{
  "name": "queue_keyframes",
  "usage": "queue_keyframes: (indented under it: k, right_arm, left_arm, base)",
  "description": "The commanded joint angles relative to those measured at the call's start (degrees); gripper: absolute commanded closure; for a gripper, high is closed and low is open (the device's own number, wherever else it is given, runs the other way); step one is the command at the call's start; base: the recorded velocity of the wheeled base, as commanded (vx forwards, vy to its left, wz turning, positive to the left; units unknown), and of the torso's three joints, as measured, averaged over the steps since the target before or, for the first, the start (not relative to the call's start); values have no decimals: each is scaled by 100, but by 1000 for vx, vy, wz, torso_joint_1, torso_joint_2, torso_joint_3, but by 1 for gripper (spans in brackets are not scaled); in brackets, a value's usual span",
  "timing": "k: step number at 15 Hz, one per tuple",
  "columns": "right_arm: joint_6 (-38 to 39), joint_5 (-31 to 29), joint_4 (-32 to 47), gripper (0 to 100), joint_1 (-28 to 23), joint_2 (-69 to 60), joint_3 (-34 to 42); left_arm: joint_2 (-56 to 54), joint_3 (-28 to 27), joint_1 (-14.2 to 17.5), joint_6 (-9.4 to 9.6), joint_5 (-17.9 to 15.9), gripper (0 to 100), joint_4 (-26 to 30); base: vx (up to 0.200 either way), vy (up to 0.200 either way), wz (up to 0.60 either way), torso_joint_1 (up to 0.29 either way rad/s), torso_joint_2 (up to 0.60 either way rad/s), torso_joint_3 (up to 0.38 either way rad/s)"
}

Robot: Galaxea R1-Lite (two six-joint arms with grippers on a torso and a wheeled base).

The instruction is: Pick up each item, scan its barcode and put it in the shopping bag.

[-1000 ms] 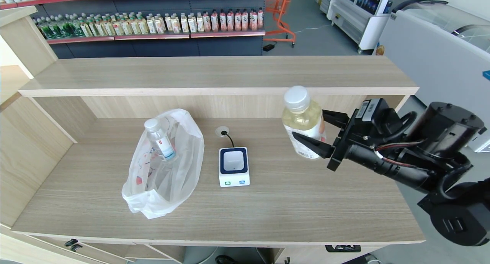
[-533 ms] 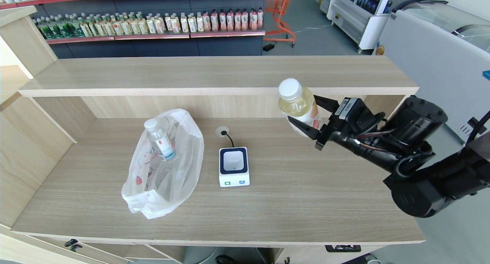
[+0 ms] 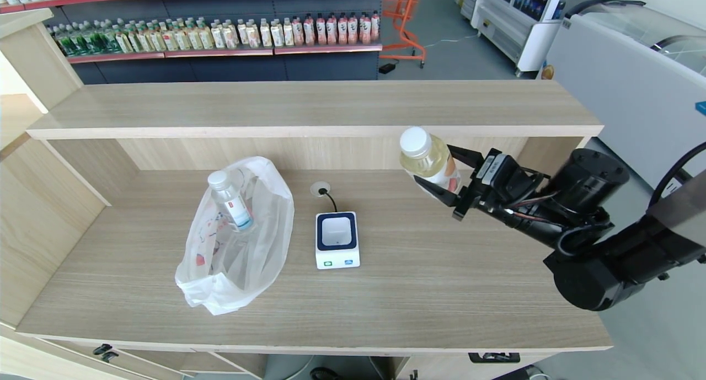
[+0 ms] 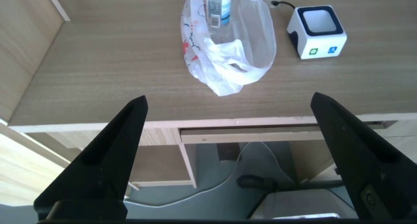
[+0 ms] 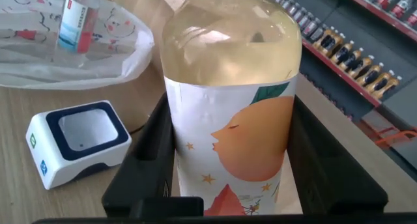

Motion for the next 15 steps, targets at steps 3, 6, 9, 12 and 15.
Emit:
queue_keyframes:
  k: [3,6,9,12,15]
  right_arm:
    - [-3,104,-10,100,4,129,-64]
    - [6,104,7,100,13,269,-354]
    - [6,122,33,100,13,445,-653]
    - [6,227,7,100,13,621,-723]
    - [-38,297,-10,100,4,779,-723]
  left_arm:
    - [9,-1,1,-7,2,0,-9]
    - [9,-1,1,-7,2,0,-9]
    - [9,-1,1,-15,2,0,0]
    - [9,-1,1,-7,2,0,0]
    - [0,-1,1,2,2,0,0]
  base:
    - [0,200,0,-1,2,6]
    - [0,200,0,12,9,-1]
    - [0,200,0,-2,2,2]
    - [0,200,0,1,2,2]
    - [0,67,0,2,-1,2]
